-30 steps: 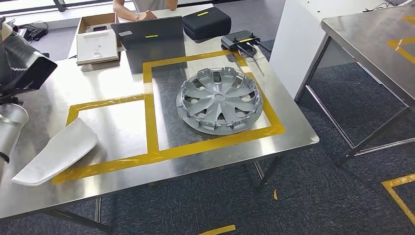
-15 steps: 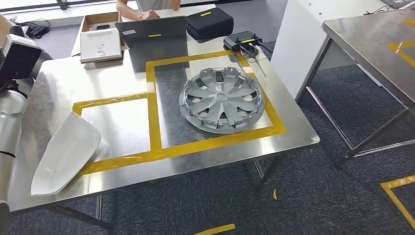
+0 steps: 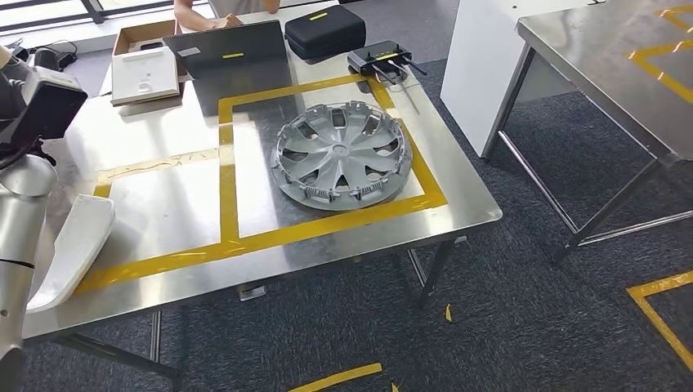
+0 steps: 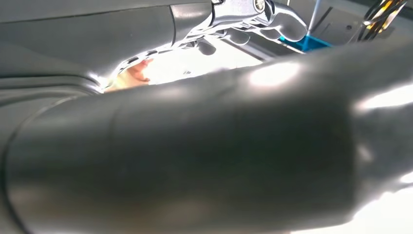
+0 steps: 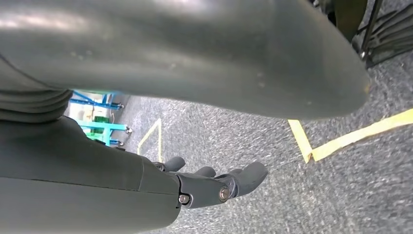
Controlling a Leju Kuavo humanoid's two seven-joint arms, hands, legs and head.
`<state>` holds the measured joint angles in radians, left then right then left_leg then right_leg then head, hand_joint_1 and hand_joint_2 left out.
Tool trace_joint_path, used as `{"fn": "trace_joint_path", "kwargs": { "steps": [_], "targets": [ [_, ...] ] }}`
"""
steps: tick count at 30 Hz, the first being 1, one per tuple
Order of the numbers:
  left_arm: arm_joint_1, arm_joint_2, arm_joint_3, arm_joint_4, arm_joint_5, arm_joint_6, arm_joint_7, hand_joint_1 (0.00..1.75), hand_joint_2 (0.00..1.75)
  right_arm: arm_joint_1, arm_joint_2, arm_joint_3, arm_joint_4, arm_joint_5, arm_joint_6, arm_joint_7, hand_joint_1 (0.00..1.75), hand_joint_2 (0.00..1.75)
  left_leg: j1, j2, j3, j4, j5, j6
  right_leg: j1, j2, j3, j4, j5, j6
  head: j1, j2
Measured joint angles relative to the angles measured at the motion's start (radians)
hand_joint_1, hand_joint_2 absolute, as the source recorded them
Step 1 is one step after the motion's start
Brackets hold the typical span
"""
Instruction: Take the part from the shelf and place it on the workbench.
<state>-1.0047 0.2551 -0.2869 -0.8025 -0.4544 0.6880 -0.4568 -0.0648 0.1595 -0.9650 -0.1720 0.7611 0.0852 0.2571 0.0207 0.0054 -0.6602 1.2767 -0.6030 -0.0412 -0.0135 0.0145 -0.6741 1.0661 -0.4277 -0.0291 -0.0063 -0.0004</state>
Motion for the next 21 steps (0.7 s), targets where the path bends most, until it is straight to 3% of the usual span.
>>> {"fn": "trace_joint_path", "kwargs": {
  "steps": [3, 4, 7, 8, 9, 12, 13, 14, 15, 16, 18, 19, 21],
  "targets": [
    [0.004, -0.002, -0.006, -0.017, -0.005, 0.004, 0.005, 0.00, 0.00, -0.001, 0.002, -0.005, 0.000, -0.002, 0.000, 0.000, 0.00, 0.00, -0.017, -0.006, 0.121, -0.191, 0.054, 0.028, 0.006, 0.005, -0.015, -0.004, 0.022, 0.005, 0.000, 0.000],
    [0.004, -0.002, -0.007, -0.023, -0.006, 0.006, 0.007, 0.00, 0.00, -0.001, 0.003, -0.006, 0.000, -0.002, 0.000, 0.000, 0.00, 0.00, -0.023, -0.006, 0.138, -0.225, 0.060, 0.032, 0.005, 0.006, -0.017, -0.007, 0.030, 0.010, -0.001, 0.000],
    [0.003, -0.004, -0.011, -0.035, -0.012, 0.009, 0.017, 0.00, 0.00, -0.001, 0.004, -0.007, 0.000, -0.002, 0.000, 0.000, 0.00, 0.00, -0.028, -0.003, 0.132, -0.249, 0.084, 0.041, 0.001, 0.007, -0.017, -0.021, 0.052, 0.031, -0.004, 0.000],
    [0.003, -0.006, -0.013, -0.039, -0.016, 0.009, 0.022, 0.00, 0.00, 0.000, 0.005, -0.008, 0.000, -0.002, -0.001, -0.001, 0.00, 0.00, -0.026, -0.001, 0.130, -0.256, 0.096, 0.048, 0.000, 0.005, -0.021, -0.017, 0.042, 0.037, -0.004, 0.000],
    [0.003, -0.008, -0.015, -0.043, -0.022, 0.009, 0.028, 0.00, 0.00, 0.000, 0.005, -0.008, 0.000, -0.001, -0.001, -0.001, 0.00, 0.00, -0.023, 0.001, 0.125, -0.264, 0.110, 0.054, 0.000, 0.003, -0.029, 0.005, 0.014, 0.041, -0.002, 0.000],
    [0.007, -0.011, -0.018, -0.051, -0.044, 0.009, 0.044, 0.00, 0.00, -0.002, 0.005, -0.008, 0.000, 0.006, -0.001, 0.000, 0.00, 0.00, -0.020, 0.006, 0.090, -0.268, 0.146, 0.063, -0.002, -0.002, -0.081, 0.177, -0.122, 0.054, 0.001, 0.000],
    [0.010, -0.011, -0.018, -0.052, -0.049, 0.009, 0.048, 0.00, 0.00, -0.002, 0.004, -0.008, 0.000, 0.007, -0.001, 0.000, 0.00, 0.00, -0.020, 0.007, 0.075, -0.266, 0.155, 0.062, -0.003, -0.003, -0.091, 0.231, -0.143, 0.058, 0.000, 0.000],
    [0.013, -0.011, -0.018, -0.054, -0.053, 0.009, 0.050, 0.00, 0.00, -0.002, 0.004, -0.008, 0.000, 0.008, -0.001, 0.000, 0.00, 0.00, -0.019, 0.008, 0.061, -0.263, 0.165, 0.060, -0.004, -0.004, -0.087, 0.256, -0.142, 0.061, 0.000, 0.000],
    [0.016, -0.011, -0.018, -0.055, -0.056, 0.009, 0.052, 0.00, 0.00, -0.002, 0.003, -0.008, 0.000, 0.009, -0.001, 0.000, 0.00, 0.00, -0.018, 0.009, 0.047, -0.260, 0.173, 0.058, -0.004, -0.006, -0.062, 0.243, -0.123, 0.063, 0.001, 0.000],
    [0.018, -0.011, -0.018, -0.056, -0.057, 0.009, 0.052, 0.00, 0.00, -0.002, 0.003, -0.008, 0.000, 0.010, -0.001, 0.000, 0.00, 0.00, -0.016, 0.010, 0.033, -0.254, 0.180, 0.054, -0.005, -0.009, -0.019, 0.194, -0.100, 0.064, 0.001, 0.000],
    [0.020, -0.008, -0.018, -0.062, -0.059, 0.010, 0.053, 0.00, 0.00, -0.005, 0.003, -0.008, 0.000, 0.011, 0.000, 0.000, 0.00, 0.00, -0.015, 0.012, 0.011, -0.241, 0.191, 0.044, -0.004, -0.015, 0.079, 0.061, -0.086, 0.060, 0.001, 0.000],
    [0.020, -0.007, -0.019, -0.065, -0.059, 0.010, 0.053, 0.00, 0.00, -0.006, 0.003, -0.008, 0.000, 0.011, 0.000, -0.001, 0.00, 0.00, -0.016, 0.013, 0.005, -0.235, 0.195, 0.038, -0.003, -0.015, 0.107, 0.016, -0.090, 0.053, 0.001, 0.000],
    [0.020, -0.005, -0.020, -0.069, -0.059, 0.010, 0.053, 0.00, 0.00, -0.006, 0.003, -0.008, 0.000, 0.011, 0.000, -0.002, 0.00, 0.00, -0.018, 0.014, 0.001, -0.233, 0.206, 0.024, 0.001, -0.011, 0.112, -0.005, -0.091, 0.032, 0.002, 0.000]
  ]
}}
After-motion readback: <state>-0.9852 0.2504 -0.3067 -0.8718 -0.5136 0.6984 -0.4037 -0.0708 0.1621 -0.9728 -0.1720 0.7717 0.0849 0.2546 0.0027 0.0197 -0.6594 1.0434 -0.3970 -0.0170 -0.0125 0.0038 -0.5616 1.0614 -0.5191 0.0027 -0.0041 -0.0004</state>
